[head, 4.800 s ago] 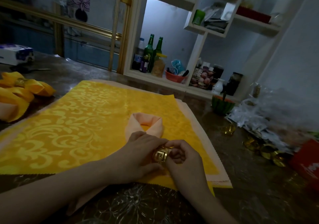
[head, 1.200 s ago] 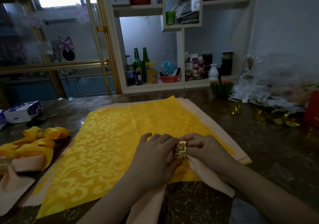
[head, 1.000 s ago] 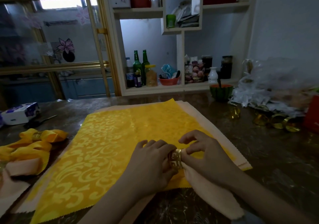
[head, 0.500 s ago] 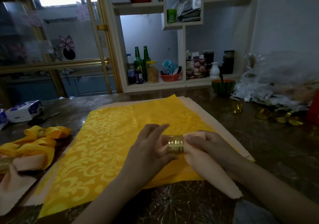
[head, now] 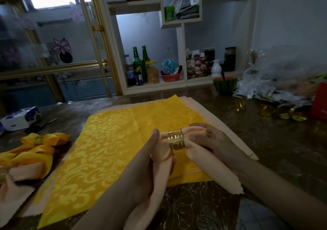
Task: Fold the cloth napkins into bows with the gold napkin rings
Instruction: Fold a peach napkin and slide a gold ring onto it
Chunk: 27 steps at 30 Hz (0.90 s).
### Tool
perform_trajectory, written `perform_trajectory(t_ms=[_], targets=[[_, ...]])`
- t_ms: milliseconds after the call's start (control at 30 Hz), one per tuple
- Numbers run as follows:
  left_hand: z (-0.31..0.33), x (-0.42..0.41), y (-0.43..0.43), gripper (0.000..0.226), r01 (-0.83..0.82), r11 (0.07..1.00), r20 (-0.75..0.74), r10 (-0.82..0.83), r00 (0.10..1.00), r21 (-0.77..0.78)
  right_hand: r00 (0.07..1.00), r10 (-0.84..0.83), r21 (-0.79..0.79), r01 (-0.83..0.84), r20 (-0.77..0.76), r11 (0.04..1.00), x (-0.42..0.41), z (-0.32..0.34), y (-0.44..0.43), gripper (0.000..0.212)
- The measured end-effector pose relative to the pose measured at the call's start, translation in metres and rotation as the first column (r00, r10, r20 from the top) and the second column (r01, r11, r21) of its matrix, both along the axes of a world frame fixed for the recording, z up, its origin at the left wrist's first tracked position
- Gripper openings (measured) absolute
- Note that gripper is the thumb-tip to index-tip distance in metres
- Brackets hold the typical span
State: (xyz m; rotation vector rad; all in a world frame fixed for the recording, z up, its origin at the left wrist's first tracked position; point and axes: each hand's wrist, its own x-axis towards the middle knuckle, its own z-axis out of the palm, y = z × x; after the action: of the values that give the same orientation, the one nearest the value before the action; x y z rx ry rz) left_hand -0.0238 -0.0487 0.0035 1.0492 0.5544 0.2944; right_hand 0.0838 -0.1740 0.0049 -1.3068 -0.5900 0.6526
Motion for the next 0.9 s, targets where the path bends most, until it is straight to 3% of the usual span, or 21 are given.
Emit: perform_trajectory(t_ms=[100, 167, 233, 300, 333, 400, 467, 567, 633, 733, 834, 900], targets=[[-0.002, 0.002, 0.004, 0.026, -0.033, 0.998, 0.029, 0.031, 0.999, 0.061, 1.000, 0.018, 0.007, -0.018, 0.025, 1.000, 0.001, 0.000, -0.001, 0.025], [-0.002, 0.010, 0.014, 0.016, -0.018, 0.970, -0.033, 0.026, 0.999, 0.243, 0.999, 0.030, -0.012, -0.030, 0.024, 0.999, 0.002, -0.001, -0.001, 0.020], [-0.007, 0.003, 0.026, 0.027, -0.074, 0.947, 0.117, 0.039, 0.992, 0.312, 0.998, 0.060, -0.028, -0.059, 0.032, 0.998, 0.004, 0.000, -0.001, 0.015], [-0.010, 0.003, 0.036, 0.035, -0.040, 0.914, 0.121, -0.011, 0.993, 0.404, 0.995, 0.095, -0.036, -0.094, 0.030, 0.995, 0.006, 0.001, -0.002, 0.014], [-0.009, 0.002, 0.035, 0.031, -0.035, 0.880, 0.088, -0.007, 0.996, 0.474, 0.993, 0.117, -0.041, -0.116, 0.023, 0.992, 0.007, 0.003, -0.004, 0.017], [-0.003, -0.008, 0.021, 0.007, -0.007, 0.899, 0.060, -0.021, 0.998, 0.438, 0.987, 0.157, -0.066, -0.156, 0.014, 0.986, 0.010, 0.005, -0.007, 0.023], [-0.002, -0.017, 0.012, 0.029, -0.006, 0.905, 0.105, -0.043, 0.994, 0.425, 0.986, 0.166, -0.106, -0.165, 0.007, 0.981, 0.014, 0.007, -0.009, 0.022], [0.000, -0.017, 0.005, 0.031, -0.074, 0.789, 0.155, -0.028, 0.988, 0.610, 0.984, 0.178, -0.178, -0.172, 0.021, 0.969, 0.019, 0.010, -0.013, 0.032], [-0.001, -0.016, 0.005, 0.031, -0.109, 0.691, 0.135, 0.017, 0.991, 0.715, 0.966, 0.201, -0.261, -0.154, 0.163, 0.953, 0.019, 0.013, -0.017, 0.036], [-0.004, -0.017, 0.005, 0.035, -0.153, 0.611, 0.143, 0.067, 0.988, 0.777, 0.839, 0.164, -0.320, 0.013, 0.519, 0.947, 0.021, 0.013, -0.018, 0.039], [-0.007, -0.015, 0.003, 0.031, -0.187, 0.576, 0.147, 0.116, 0.982, 0.796, 0.656, 0.002, -0.141, 0.160, 0.754, 0.977, 0.020, 0.003, -0.010, 0.046], [-0.009, -0.012, 0.007, 0.032, -0.202, 0.602, 0.145, 0.143, 0.979, 0.772, 0.518, -0.106, -0.024, 0.238, 0.849, 0.971, 0.018, -0.006, -0.006, 0.050]])
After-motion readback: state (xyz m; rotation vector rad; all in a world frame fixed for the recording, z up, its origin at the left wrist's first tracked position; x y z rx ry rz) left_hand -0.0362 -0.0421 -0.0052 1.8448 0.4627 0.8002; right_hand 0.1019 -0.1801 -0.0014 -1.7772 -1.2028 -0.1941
